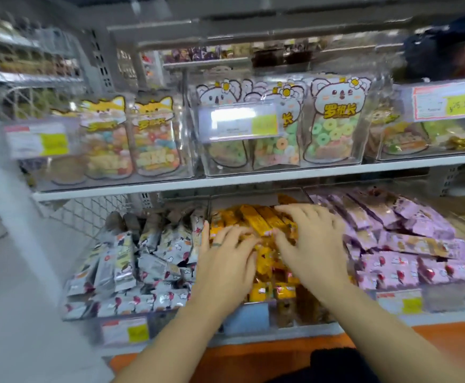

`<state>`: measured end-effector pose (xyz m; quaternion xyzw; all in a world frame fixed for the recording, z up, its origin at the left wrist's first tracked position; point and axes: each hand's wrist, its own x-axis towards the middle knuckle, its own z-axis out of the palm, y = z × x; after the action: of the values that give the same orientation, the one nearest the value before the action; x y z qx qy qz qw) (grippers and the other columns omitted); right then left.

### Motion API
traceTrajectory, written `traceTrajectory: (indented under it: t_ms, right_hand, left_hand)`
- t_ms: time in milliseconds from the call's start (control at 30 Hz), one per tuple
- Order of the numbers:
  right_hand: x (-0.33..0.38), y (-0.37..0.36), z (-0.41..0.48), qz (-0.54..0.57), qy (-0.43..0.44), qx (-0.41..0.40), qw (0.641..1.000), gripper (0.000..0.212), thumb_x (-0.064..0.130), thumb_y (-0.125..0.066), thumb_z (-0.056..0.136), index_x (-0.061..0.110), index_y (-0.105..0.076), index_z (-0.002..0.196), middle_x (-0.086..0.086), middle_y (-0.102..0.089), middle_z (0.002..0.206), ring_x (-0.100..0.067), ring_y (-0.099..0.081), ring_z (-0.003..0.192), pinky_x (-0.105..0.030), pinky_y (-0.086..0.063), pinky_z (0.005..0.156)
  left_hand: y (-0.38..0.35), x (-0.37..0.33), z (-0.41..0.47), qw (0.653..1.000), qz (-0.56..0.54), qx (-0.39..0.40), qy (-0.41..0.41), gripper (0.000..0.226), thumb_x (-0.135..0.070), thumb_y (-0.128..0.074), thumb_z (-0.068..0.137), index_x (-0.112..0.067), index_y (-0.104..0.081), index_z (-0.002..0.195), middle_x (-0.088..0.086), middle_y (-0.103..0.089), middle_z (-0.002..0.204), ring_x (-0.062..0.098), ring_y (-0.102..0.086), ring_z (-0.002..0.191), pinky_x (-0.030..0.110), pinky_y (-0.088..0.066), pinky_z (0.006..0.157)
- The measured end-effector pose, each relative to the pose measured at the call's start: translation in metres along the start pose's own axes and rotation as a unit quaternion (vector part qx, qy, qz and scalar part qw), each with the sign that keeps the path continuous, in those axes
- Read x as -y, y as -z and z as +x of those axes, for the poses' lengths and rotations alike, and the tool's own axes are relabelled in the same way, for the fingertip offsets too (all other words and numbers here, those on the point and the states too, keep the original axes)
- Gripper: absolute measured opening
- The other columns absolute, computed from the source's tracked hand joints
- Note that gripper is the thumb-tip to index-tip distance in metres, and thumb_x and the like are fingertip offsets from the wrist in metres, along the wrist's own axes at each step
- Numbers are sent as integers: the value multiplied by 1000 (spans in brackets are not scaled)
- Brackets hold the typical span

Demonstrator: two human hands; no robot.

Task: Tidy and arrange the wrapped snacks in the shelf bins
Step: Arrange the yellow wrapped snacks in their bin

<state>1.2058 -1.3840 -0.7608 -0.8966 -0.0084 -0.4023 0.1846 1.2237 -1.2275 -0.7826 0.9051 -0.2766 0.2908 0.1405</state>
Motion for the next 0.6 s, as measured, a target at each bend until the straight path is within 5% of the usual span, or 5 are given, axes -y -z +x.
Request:
traceTrajectory:
  t_ms: [167,333,467,600]
  right_hand:
    - [53,-30,3,45,24,105,993,27,35,-59,85,33,-63,111,11,-63,111,-15,-50,111,-33,-30,93]
    - [80,-58,10,48,62,250,965,45,36,-56,85,35,-50,130,10,-50,132,-14,-38,124,-35,-26,104]
    - [90,-72,17,-21,80,322,943,57,48,-58,81,38,-43,134,10,-41,140,-16,-34,128,-39,-27,106]
    - [96,-77,18,-68,91,319,941,59,51,-61,78,38,-43,133,9,-40,135,-17,-35,126,-39,-25,104]
  left_hand:
    - [27,52,-14,998,47,3,44,30,-29,-49,85,-30,-64,111,-10,-61,113,15,-55,111,53,-17,112]
    - [45,88,-11,969,60,197,134,59,-33,-48,89,-39,-25,144,-8,-27,150,22,-25,139,48,-5,115]
    - [41,100,2,941,39,284,177,54,-32,-50,90,-38,-32,141,-1,-29,148,27,-44,127,47,-34,105]
    - [44,113,3,951,-29,211,224,46,-13,-51,90,-30,-48,133,0,-42,137,24,-53,114,39,-47,92]
